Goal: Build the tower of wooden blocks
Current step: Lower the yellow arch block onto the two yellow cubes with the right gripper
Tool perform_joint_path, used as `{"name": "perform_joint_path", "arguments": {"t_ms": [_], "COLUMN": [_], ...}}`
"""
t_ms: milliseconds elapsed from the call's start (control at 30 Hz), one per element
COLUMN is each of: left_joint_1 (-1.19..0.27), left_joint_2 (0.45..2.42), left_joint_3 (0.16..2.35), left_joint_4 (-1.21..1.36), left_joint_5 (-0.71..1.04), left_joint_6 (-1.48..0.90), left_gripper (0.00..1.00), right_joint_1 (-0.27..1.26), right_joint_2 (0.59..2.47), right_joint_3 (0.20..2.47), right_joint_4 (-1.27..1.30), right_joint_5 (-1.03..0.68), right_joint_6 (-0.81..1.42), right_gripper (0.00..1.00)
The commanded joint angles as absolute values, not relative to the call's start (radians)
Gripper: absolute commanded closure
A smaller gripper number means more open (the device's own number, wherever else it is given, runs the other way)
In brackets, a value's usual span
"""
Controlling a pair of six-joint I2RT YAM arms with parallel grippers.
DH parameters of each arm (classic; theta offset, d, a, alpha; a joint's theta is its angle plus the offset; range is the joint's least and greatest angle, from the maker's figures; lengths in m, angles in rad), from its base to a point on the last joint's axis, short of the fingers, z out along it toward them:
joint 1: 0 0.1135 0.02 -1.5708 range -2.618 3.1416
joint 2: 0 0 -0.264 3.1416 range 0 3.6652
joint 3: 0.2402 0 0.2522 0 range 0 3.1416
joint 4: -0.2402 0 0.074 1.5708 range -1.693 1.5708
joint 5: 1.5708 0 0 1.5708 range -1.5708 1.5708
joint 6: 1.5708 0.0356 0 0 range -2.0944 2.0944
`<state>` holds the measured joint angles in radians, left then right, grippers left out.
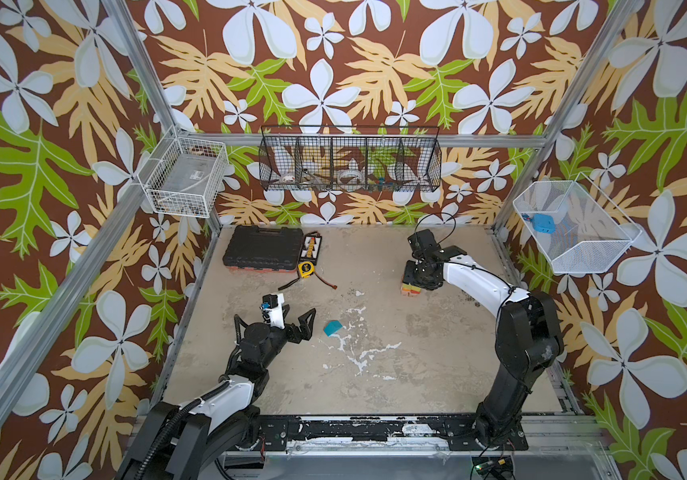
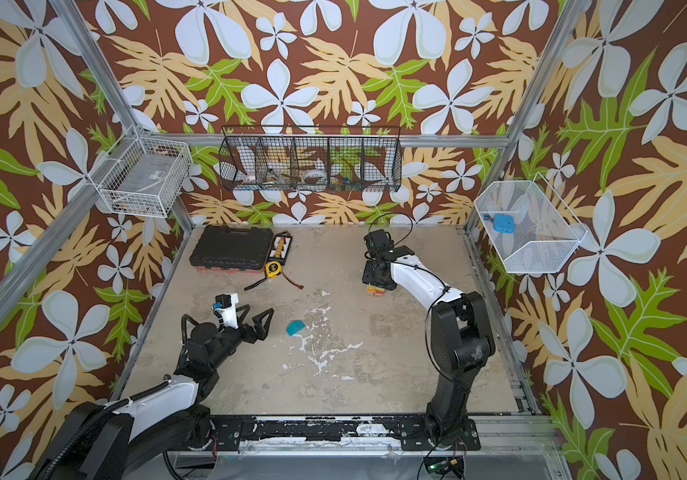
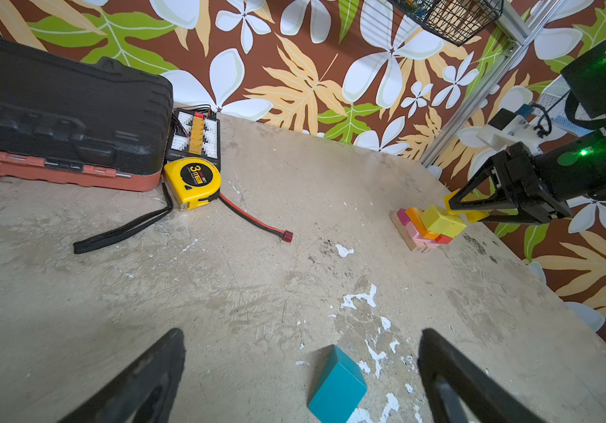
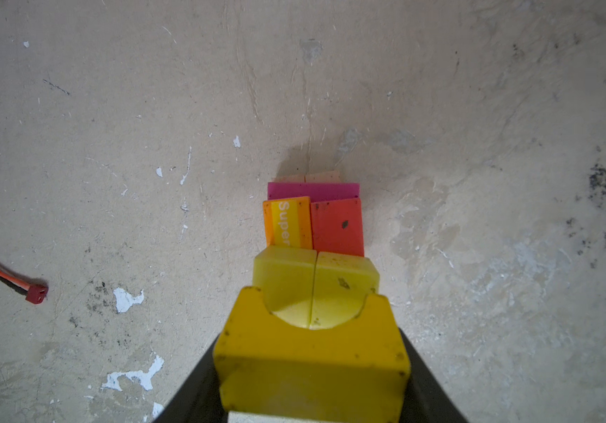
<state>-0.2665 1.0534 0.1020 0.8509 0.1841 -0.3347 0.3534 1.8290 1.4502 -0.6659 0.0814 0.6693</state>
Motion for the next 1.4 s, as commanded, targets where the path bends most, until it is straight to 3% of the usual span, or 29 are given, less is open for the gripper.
{"name": "perform_joint_path", "arguments": {"t_ms": [0,600,1133,1367], "left_joint_1": [-0.268,-0.268,-0.268,-0.268], "left_joint_2": [1.054,1.058,1.063,1.068], "left_joint_3": [0.108,0.11,0.113,0.116], "left_joint_4": [0.881,0.881,0.881,0.879], "left_joint_5": [0.18,0.181,0.183,0.183], "left_joint_6": [-0.323,-0.322,-0.322,-0.324], "left_gripper": [0.0,0.0,0.0,0.0], "right_joint_1": [0.354,0.354,0.354,0.354], "right_joint_2": [1.834,1.868,1.874,1.861], "right_joint_3": [1.451,1.483,1.495,1.481], "right_joint_4": [-0.666,-0.677,-0.703,-0.693], "right_joint_5": [0.089,0.095,0.12,0.114], "right_joint_6": [0.692,0.683,0.667,0.66], "right_gripper": [0.7,0.65,0.51,0.4]}}
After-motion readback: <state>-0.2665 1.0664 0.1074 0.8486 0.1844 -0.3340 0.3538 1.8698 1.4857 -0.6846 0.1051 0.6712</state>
